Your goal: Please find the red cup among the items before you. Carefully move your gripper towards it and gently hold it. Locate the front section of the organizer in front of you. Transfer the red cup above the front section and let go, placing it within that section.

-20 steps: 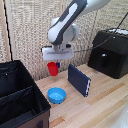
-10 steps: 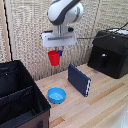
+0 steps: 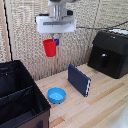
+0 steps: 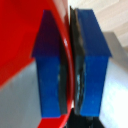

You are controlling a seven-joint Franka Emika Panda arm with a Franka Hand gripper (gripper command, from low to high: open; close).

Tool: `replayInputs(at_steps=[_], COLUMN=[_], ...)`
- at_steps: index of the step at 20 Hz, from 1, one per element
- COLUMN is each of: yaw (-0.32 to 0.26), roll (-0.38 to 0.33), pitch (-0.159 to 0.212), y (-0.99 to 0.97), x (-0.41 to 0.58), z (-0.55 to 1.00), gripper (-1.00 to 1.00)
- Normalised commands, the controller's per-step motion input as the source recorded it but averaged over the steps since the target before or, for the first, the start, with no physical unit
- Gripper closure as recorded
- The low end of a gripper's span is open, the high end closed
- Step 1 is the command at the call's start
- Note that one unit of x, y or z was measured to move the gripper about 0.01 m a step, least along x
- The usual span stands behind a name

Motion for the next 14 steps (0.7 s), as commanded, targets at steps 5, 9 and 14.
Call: replayInputs(at_steps=[5, 9, 14], yaw=[0.013, 0.000, 0.000], roll=[0.034, 0.009, 0.000], pitch=[0.000, -0.033, -0.050], y=[0.79, 0.87, 0.92], x=[-0.307, -0.371, -0.410], z=[0.42, 0.19, 0.01], gripper=[1.00, 1.00, 1.00])
